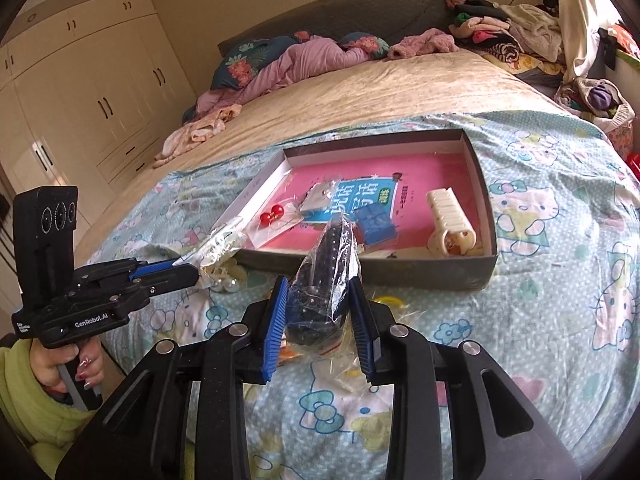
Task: Organize jewelry
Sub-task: 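Grasp the dark beaded bag with the right tool while the left tool grasps the clear comb bag, then carry both held bags over the pink box and lower them inside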
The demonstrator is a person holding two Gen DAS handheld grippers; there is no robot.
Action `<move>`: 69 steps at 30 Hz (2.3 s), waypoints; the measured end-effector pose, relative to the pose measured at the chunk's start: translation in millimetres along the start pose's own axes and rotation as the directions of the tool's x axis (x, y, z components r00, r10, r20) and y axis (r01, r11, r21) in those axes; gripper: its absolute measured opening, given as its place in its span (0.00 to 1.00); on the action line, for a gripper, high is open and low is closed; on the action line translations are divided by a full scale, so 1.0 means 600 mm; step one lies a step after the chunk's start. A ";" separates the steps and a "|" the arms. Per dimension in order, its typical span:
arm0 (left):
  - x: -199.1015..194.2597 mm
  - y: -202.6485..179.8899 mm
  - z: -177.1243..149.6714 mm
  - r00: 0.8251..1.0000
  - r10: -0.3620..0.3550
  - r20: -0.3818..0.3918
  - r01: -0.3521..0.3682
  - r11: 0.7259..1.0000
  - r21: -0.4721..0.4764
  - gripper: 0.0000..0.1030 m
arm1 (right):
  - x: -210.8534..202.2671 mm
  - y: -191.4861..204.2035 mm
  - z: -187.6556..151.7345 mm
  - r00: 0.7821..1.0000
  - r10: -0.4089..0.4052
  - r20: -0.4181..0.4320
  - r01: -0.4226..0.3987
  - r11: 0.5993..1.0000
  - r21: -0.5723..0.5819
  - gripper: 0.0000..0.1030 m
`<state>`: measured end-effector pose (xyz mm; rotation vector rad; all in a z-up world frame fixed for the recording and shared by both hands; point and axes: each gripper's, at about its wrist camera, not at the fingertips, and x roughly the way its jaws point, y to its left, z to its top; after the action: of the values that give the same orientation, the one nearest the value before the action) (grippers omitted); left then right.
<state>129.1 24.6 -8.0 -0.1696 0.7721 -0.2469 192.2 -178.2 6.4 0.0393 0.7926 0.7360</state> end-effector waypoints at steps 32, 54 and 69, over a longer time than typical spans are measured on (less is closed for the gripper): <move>0.123 0.030 0.099 0.997 0.083 0.004 -0.083 0.996 0.015 0.09 | 0.032 -0.063 0.074 0.993 -0.101 0.058 0.099 0.995 0.033 0.28; 0.164 0.068 0.081 0.992 0.112 -0.051 -0.113 0.994 -0.015 0.09 | 0.109 -0.088 0.101 0.986 -0.163 -0.016 0.163 0.987 0.010 0.28; 0.162 0.081 0.072 0.992 0.113 -0.057 -0.115 0.993 -0.033 0.09 | 0.126 -0.081 0.085 0.979 -0.201 -0.042 0.200 0.979 -0.026 0.29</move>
<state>234.3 46.6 -54.2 -0.1530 0.8383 -0.1296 290.3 -156.6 -19.5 -0.0765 0.8176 0.5556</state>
